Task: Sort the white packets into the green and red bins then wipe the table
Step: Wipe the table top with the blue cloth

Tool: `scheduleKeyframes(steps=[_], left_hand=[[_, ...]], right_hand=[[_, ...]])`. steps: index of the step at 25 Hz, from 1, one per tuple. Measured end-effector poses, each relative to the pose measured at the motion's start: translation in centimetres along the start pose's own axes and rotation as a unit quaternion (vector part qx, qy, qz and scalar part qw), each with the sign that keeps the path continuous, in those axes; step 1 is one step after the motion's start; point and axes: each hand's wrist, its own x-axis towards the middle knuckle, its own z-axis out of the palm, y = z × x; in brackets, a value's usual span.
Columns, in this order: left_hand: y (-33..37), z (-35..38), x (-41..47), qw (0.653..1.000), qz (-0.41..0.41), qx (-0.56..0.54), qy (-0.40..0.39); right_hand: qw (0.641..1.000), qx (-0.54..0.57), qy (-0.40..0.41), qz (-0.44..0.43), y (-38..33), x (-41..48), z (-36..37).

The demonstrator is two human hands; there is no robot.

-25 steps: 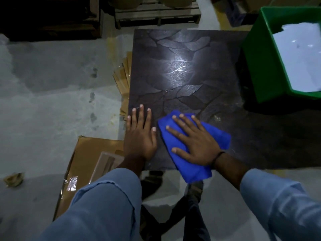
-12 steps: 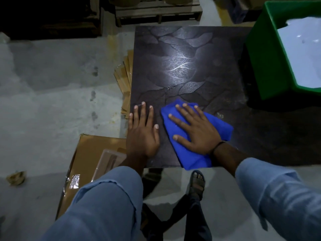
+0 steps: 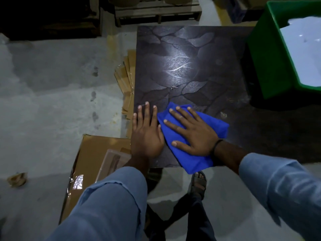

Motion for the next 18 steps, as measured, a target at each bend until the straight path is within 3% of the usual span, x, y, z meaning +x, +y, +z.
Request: scheduleKeyframes(steps=[2,3,5,7,9,11,13,15,16,18], left_hand=[[0.0,0.0,0.0,1.0,0.0,0.001,-0.002],[-0.1,-0.1,0.0,1.0,0.001,-0.002,-0.003],[-0.2,-0.2,0.0,1.0,0.001,-0.004,-0.004],[-0.2,-0.2,0.0,1.0,-0.003,-0.002,-0.006],[0.0,-0.2,0.2,1.0,-0.006,-0.001,-0.009],[0.0,-0.3,0.2,1.0,-0.008,0.003,-0.015],[0.0,-0.3,0.2,1.0,-0.012,0.002,-0.025],[0.1,-0.5,0.2,1.0,-0.015,-0.004,-0.022],[0.3,-0.6,0.2,1.0,-0.014,-0.008,-0.019],[0.5,-0.8,0.3,1.0,-0.011,-0.011,-0.017]], right_hand=[[0.999,-0.005,-0.021,-0.035,1.6,0.5,-0.2],[1.0,-0.004,-0.01,0.0,2.1,1.1,0.1],[0.984,0.014,0.047,0.17,2.7,2.6,1.2],[0.927,0.015,0.087,0.364,2.8,4.9,1.8],[0.884,0.021,0.089,0.458,3.1,7.2,1.9],[0.911,0.015,0.087,0.403,3.6,8.7,1.8],[0.976,-0.004,0.069,0.206,5.0,9.2,1.5],[0.999,-0.01,0.033,0.024,8.0,10.4,0.9],[0.999,-0.01,0.03,0.005,9.5,11.6,0.7],[0.991,0.016,0.056,0.122,11.3,14.6,0.9]])
